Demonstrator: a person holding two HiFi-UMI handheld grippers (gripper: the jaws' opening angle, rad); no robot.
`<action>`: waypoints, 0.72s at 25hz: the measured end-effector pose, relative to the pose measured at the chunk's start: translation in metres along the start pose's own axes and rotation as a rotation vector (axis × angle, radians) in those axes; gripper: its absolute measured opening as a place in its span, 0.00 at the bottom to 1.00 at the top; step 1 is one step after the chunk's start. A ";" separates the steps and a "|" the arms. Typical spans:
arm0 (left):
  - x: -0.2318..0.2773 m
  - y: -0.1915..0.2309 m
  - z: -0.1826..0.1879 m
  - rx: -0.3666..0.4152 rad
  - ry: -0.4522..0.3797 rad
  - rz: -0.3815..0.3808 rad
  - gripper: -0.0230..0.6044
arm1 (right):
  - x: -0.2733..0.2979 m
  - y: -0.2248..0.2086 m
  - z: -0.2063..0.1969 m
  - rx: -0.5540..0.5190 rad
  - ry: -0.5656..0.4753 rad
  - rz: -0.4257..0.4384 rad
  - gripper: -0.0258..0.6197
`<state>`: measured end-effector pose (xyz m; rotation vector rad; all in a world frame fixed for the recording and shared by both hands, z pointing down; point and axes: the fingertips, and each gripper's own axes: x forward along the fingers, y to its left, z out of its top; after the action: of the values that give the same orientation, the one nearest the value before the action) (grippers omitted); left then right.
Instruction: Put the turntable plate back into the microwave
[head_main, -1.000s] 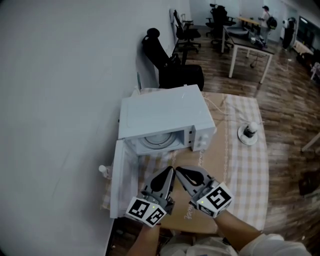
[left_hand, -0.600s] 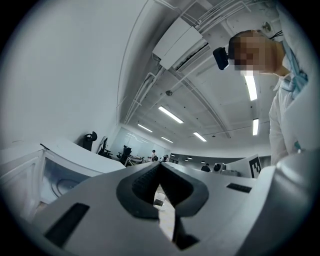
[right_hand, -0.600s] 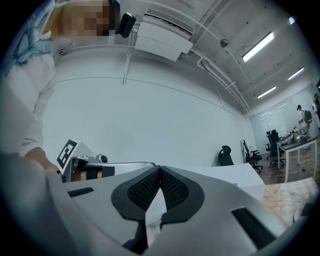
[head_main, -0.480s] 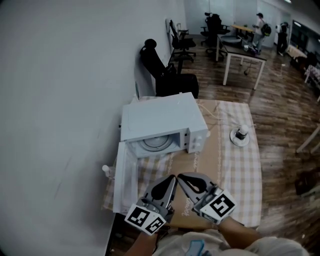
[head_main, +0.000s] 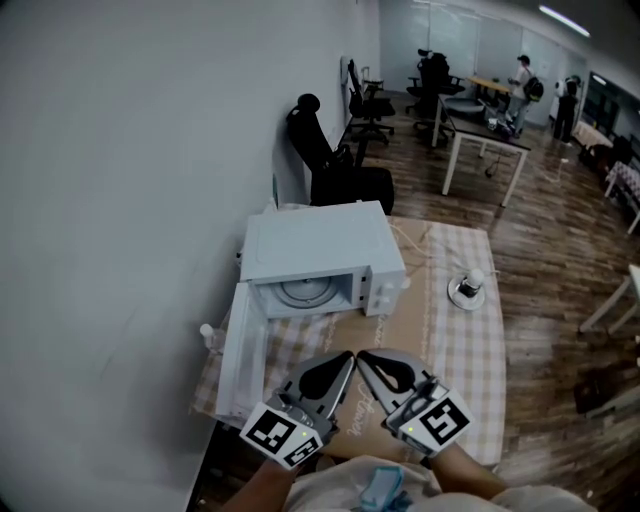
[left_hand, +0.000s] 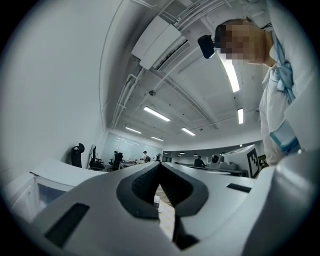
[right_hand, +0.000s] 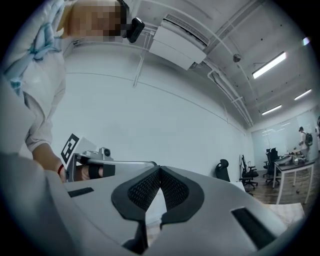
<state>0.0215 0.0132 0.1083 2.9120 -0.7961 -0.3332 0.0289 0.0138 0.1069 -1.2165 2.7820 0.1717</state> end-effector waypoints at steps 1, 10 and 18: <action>-0.001 -0.004 0.002 0.005 -0.004 -0.003 0.04 | -0.003 0.001 0.000 -0.011 0.008 -0.004 0.09; -0.005 -0.031 0.022 0.068 -0.032 -0.052 0.04 | -0.022 0.010 0.022 -0.020 -0.017 0.001 0.09; -0.010 -0.039 0.022 0.071 -0.031 -0.041 0.04 | -0.028 0.017 0.023 -0.028 -0.004 0.019 0.09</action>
<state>0.0270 0.0507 0.0822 3.0000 -0.7692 -0.3622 0.0366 0.0487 0.0893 -1.1946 2.7976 0.2147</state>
